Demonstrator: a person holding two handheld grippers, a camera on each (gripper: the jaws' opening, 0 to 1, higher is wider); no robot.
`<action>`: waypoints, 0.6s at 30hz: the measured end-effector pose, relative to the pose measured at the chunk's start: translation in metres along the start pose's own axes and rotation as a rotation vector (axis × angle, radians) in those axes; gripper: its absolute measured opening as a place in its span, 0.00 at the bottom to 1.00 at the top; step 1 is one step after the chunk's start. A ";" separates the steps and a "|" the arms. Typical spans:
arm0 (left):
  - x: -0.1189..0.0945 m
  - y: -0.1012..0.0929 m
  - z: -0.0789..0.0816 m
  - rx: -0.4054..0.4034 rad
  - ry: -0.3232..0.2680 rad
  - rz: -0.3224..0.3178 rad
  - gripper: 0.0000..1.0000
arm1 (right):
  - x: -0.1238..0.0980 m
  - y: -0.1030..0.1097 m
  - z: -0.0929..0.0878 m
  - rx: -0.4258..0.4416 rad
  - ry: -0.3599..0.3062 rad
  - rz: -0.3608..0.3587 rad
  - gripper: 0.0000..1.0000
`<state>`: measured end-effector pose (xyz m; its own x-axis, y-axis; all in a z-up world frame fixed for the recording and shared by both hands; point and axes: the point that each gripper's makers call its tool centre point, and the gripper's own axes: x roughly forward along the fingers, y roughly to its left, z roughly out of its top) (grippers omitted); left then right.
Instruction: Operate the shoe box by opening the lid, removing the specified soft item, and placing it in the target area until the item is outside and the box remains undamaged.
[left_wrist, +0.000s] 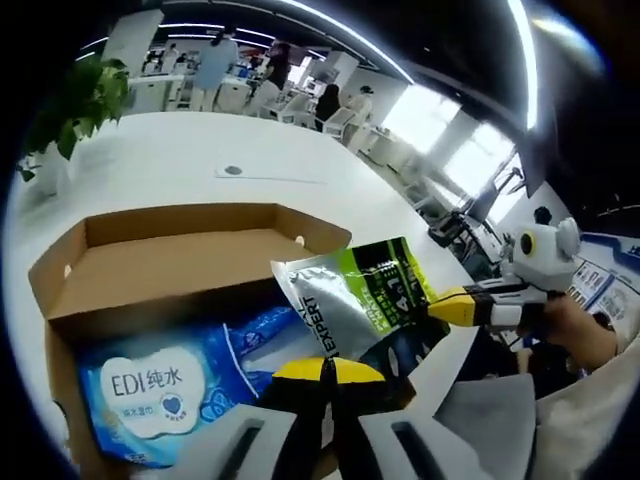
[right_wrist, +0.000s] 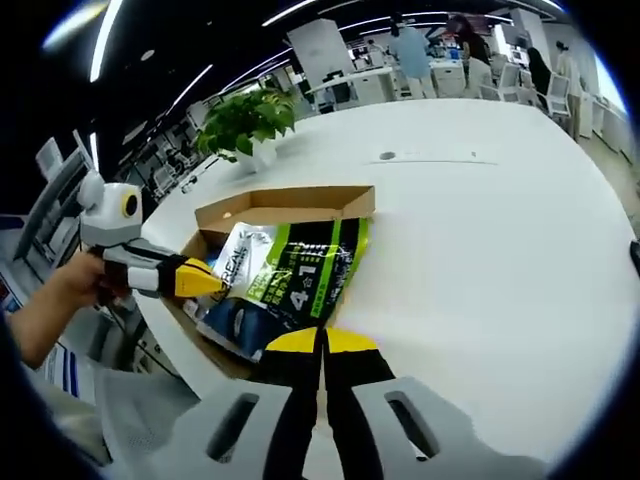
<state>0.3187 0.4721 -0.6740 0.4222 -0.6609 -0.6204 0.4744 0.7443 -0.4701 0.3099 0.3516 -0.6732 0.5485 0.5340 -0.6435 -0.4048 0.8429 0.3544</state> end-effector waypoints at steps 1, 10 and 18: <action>0.002 -0.002 0.001 -0.001 0.000 -0.003 0.00 | -0.002 -0.004 0.001 0.006 -0.001 -0.006 0.00; 0.026 -0.023 0.013 0.009 0.011 -0.020 0.00 | -0.014 -0.034 0.004 0.030 0.000 -0.051 0.00; 0.051 -0.037 0.021 0.028 0.034 -0.037 0.00 | -0.025 -0.063 0.006 0.055 0.005 -0.092 0.00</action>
<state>0.3393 0.4089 -0.6754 0.3773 -0.6839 -0.6244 0.5106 0.7162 -0.4758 0.3259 0.2852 -0.6752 0.5778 0.4536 -0.6785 -0.3120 0.8910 0.3299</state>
